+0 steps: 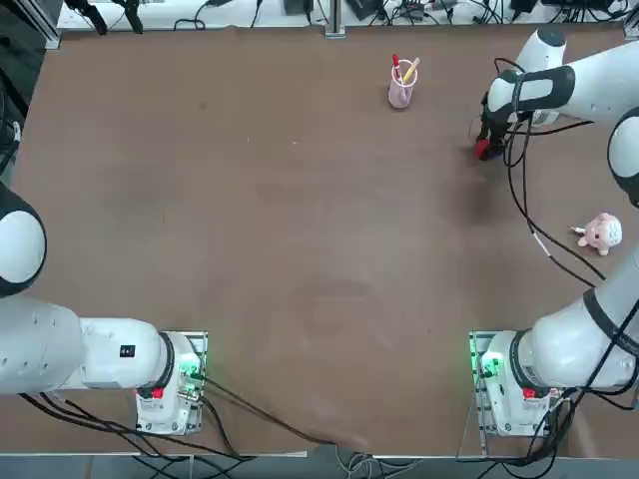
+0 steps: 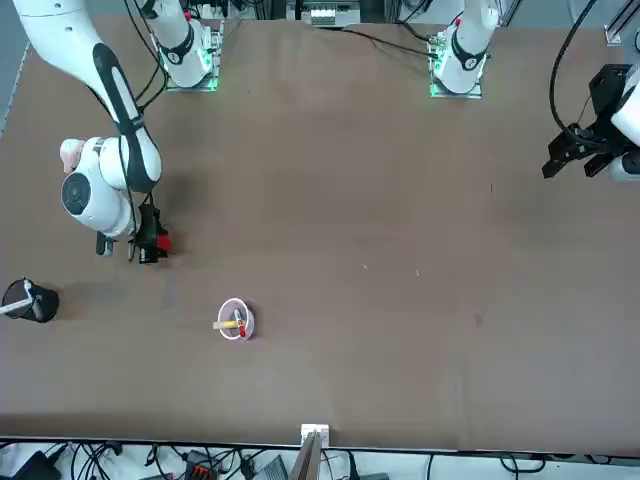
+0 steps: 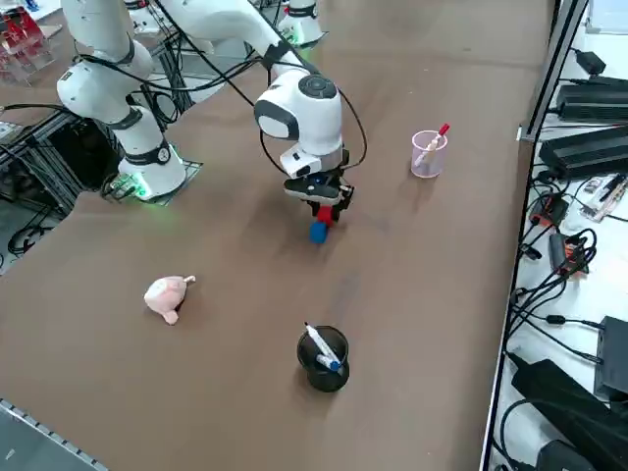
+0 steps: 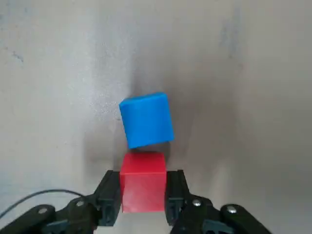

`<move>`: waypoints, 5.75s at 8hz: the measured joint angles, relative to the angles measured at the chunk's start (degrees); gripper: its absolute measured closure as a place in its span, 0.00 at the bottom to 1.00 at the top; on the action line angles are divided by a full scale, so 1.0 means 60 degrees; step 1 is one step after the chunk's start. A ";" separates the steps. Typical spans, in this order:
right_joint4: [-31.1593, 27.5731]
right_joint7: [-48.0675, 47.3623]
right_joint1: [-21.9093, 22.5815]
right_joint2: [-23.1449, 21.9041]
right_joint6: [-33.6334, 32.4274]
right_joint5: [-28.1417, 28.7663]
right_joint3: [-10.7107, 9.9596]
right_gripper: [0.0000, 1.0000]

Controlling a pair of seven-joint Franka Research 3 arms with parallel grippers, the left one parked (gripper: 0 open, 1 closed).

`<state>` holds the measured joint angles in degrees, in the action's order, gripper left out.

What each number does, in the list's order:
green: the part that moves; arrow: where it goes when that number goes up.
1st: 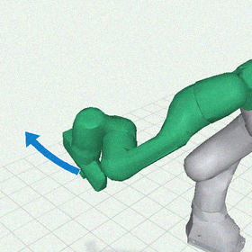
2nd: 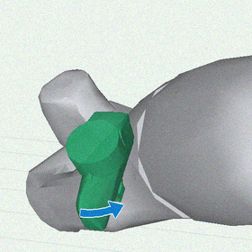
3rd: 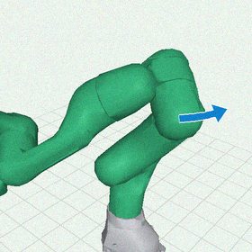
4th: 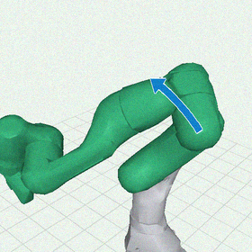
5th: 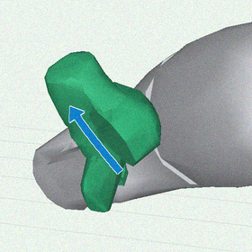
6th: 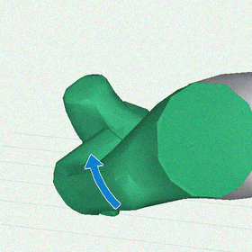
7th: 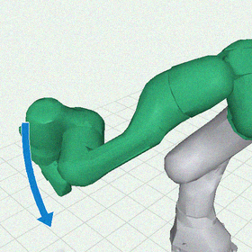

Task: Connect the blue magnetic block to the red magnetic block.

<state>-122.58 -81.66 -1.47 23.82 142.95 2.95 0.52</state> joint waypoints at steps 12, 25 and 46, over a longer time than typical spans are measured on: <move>0.0002 0.0162 -0.0184 0.0088 0.0071 0.0000 0.0000 0.52; 0.2314 0.1034 -0.0185 -0.0915 -0.3520 -0.0029 0.0061 0.00; 0.3997 1.3011 0.0429 -0.5083 -0.8144 -0.0237 -0.0110 0.00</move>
<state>-98.60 -3.60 1.11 -6.67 94.08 1.53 -0.14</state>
